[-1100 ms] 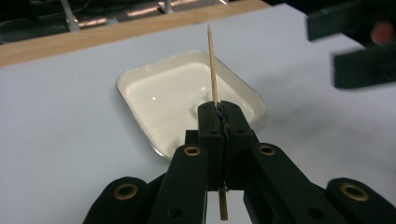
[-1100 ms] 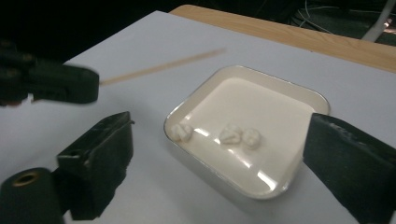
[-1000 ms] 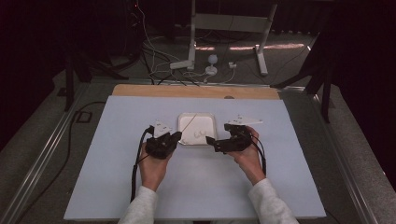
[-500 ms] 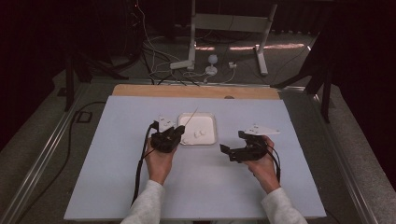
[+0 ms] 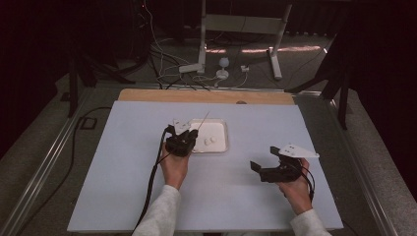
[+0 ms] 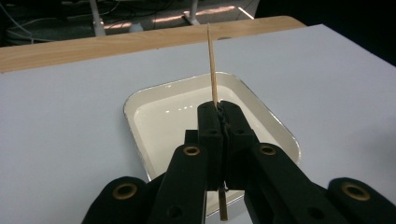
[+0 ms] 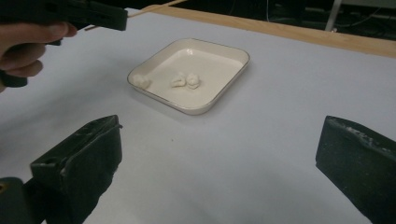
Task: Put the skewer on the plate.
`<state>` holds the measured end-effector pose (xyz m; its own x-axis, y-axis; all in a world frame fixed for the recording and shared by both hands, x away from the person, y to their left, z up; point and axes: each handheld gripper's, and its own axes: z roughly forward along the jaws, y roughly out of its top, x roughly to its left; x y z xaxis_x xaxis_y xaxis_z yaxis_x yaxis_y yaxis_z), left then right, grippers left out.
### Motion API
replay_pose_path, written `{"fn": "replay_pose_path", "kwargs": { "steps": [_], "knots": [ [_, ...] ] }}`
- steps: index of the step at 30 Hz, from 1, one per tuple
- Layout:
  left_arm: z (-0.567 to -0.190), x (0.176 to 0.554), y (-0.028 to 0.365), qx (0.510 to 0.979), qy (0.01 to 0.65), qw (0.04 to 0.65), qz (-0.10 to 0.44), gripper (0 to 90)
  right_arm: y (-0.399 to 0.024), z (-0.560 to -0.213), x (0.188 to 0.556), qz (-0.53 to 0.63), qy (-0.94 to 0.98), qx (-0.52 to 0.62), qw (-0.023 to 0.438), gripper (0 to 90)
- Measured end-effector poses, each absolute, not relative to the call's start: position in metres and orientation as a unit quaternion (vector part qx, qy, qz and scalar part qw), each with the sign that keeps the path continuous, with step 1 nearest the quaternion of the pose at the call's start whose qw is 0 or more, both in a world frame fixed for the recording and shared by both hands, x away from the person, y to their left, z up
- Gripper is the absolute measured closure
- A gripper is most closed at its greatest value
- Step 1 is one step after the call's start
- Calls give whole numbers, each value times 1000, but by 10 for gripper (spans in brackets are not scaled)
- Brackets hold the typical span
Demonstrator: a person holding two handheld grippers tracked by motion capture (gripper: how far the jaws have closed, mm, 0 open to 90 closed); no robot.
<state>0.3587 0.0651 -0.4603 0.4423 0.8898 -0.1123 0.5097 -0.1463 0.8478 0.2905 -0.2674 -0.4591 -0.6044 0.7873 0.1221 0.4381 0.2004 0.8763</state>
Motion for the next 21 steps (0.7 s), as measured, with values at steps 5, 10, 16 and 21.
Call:
{"fn": "replay_pose_path", "kwargs": {
  "steps": [5, 10, 16, 21],
  "knots": [
    [-465, 363, 61, 722, 490, 436, 219, 892, -282, -462, 279, 481, 749, 416, 187, 5],
    [-469, 365, 59, 723, 493, 427, 229, 892, -294, -462, 269, 486, 742, 420, 193, 6],
    [-475, 370, 53, 724, 496, 419, 232, 892, -306, -462, 262, 491, 732, 428, 199, 6],
    [-481, 375, 49, 723, 504, 411, 232, 892, -307, -464, 261, 491, 732, 430, 196, 6]
  ]
}}
